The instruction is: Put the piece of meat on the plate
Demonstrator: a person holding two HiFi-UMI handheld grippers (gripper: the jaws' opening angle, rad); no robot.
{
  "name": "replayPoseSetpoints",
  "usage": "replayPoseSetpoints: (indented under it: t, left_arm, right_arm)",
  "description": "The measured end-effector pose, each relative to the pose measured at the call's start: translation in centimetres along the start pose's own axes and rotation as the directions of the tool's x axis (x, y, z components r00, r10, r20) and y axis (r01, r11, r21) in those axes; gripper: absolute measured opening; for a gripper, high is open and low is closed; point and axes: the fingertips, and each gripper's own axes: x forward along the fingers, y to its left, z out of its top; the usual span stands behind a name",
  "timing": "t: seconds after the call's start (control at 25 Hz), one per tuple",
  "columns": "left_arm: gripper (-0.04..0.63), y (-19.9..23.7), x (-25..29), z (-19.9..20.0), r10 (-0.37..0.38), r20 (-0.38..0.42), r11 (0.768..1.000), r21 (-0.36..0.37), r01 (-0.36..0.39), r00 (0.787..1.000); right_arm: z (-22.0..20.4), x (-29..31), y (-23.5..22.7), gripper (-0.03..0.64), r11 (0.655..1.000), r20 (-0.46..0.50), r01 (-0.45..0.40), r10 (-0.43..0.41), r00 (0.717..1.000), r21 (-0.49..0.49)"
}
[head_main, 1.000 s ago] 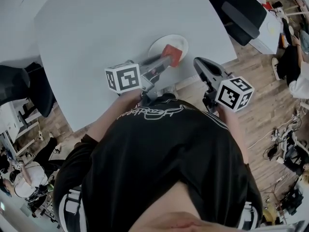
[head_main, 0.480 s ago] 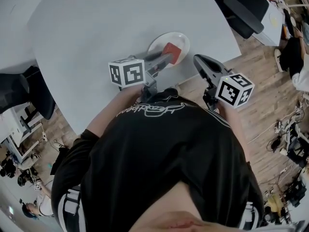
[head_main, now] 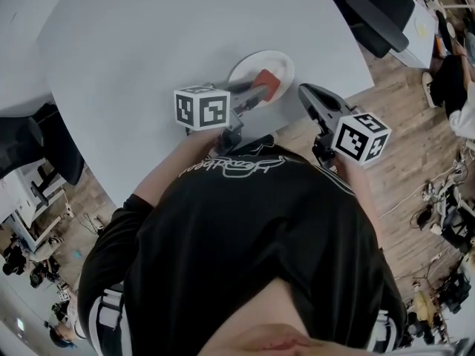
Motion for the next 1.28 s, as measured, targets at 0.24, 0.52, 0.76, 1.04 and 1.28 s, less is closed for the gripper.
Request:
replayPoseSetpoints:
  t: [0.24,0.52,0.76,1.04,1.28]
  left_arm:
    - [0.092,-0.2,0.2,-0.1,-0.025,-0.016,0.999,-0.038,0.024,1.000]
    - [0.092,0.8,0.2,-0.4,0.048,-0.019,0.999,-0.021,-0.048,0.999]
    - [0.092,1.1,0.1,0.0,0.102,-0.010,0.994,0.026,-0.102,0.995]
    - [0.112,1.1,0.0,-0.1,0.192,-0.016,0.968,0.170,-0.187,0.981]
    - [0.126,1.7,-0.5,-0.2,0.307,-0.019,0.915,0.281,-0.289,0.952]
  right_arm:
    - [0.1,0.3,0.0,0.015,1.000,-0.001,-0.002,0.002,1.000,-0.001]
    - [-0.1,0.3,-0.1,0.015,1.000,-0.002,0.003,-0.003,1.000,0.002]
    - [-0.3,0.1,-0.3,0.015,1.000,-0.004,0.008,-0.007,1.000,0.006]
    - [-0.6,0.0,-0.1,0.015,1.000,-0.014,0.003,-0.003,1.000,0.007]
    - [-1.0,-0.2,0.1,0.015,1.000,-0.020,-0.005,0.006,1.000,0.009]
